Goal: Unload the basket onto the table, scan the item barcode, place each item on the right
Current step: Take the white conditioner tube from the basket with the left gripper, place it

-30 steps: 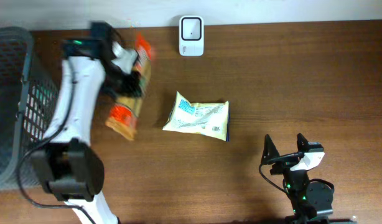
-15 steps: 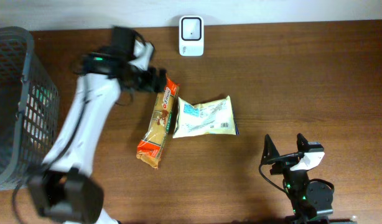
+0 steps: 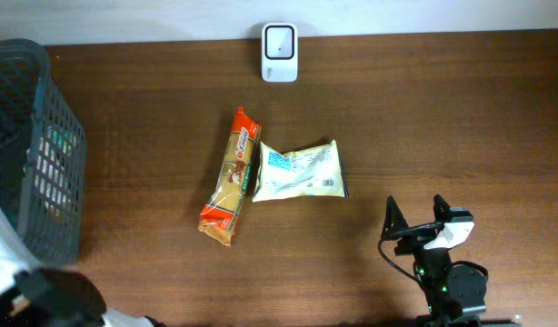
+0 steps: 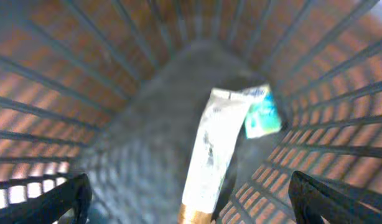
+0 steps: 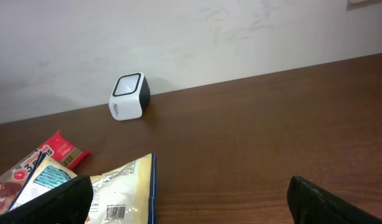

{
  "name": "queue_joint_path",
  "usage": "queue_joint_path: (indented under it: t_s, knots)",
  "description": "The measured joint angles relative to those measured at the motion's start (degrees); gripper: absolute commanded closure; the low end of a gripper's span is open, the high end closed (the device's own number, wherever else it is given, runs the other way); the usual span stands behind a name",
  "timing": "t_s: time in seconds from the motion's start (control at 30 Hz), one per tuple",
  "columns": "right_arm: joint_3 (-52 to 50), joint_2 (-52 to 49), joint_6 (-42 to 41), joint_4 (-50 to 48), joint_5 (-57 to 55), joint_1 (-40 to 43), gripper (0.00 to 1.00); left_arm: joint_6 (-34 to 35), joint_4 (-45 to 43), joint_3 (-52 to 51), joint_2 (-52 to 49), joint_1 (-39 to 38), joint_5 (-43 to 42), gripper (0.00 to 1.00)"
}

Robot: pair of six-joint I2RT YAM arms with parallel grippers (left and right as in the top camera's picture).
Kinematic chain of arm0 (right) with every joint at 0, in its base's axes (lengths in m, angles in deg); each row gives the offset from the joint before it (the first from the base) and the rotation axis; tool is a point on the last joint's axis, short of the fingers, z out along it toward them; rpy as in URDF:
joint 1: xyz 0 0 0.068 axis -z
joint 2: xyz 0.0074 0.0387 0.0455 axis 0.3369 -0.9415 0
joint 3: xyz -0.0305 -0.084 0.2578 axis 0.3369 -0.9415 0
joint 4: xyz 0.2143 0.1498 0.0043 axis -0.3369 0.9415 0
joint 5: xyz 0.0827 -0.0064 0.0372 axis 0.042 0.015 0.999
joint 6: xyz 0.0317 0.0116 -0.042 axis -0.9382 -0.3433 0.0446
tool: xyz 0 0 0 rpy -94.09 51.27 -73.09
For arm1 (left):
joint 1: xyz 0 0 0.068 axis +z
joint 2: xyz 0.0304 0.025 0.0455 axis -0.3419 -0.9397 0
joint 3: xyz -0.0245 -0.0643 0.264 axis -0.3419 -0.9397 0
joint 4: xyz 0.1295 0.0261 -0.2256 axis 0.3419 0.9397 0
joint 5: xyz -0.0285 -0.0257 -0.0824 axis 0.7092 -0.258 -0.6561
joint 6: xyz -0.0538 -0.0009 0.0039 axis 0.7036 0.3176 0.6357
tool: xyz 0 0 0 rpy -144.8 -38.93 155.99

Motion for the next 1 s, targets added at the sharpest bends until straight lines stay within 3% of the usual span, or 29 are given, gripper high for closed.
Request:
queue_joint_path:
  t_s: [0.27, 0.43, 0.5, 0.53, 0.6, 0.67, 0.87, 0.93, 1.0]
  knots:
    - [0.0, 0.0, 0.0, 0.0, 0.0, 0.0, 0.01, -2.0, 4.0, -0.3, -18.8, 2.2, -6.7, 0.01]
    - [0.0, 0.0, 0.0, 0.0, 0.0, 0.0, 0.01, -10.2, 3.0, -0.3, -24.7, 2.9, -11.4, 0.01]
    - [0.0, 0.0, -0.1, 0.0, 0.0, 0.0, 0.01, -11.5, 2.7, -0.3, -27.5, 3.1, -12.0, 0.16]
    - [0.0, 0.0, 0.0, 0.0, 0.0, 0.0, 0.01, -12.0, 2.6, -0.3, -28.2, 3.2, -12.2, 0.36]
    - [0.0, 0.0, 0.0, 0.0, 0.0, 0.0, 0.01, -12.6, 3.0, -0.3, -29.3, 3.1, -12.7, 0.65]
    - [0.0, 0.0, 0.0, 0.0, 0.0, 0.0, 0.01, -12.9, 3.1, -0.3, -29.7, 3.1, -13.3, 0.85]
    - [0.0, 0.0, 0.0, 0.0, 0.0, 0.0, 0.01, -13.4, 5.7, 0.7, -29.1, 3.1, -13.6, 0.96]
    - [0.0, 0.0, 0.0, 0.0, 0.0, 0.0, 0.01, -13.4, 10.1, 3.1, -29.8, 3.1, -13.0, 0.97]
    - [0.0, 0.0, 0.0, 0.0, 0.0, 0.0, 0.01, -13.4, 17.9, 12.1, -31.8, 3.1, -12.9, 0.96]
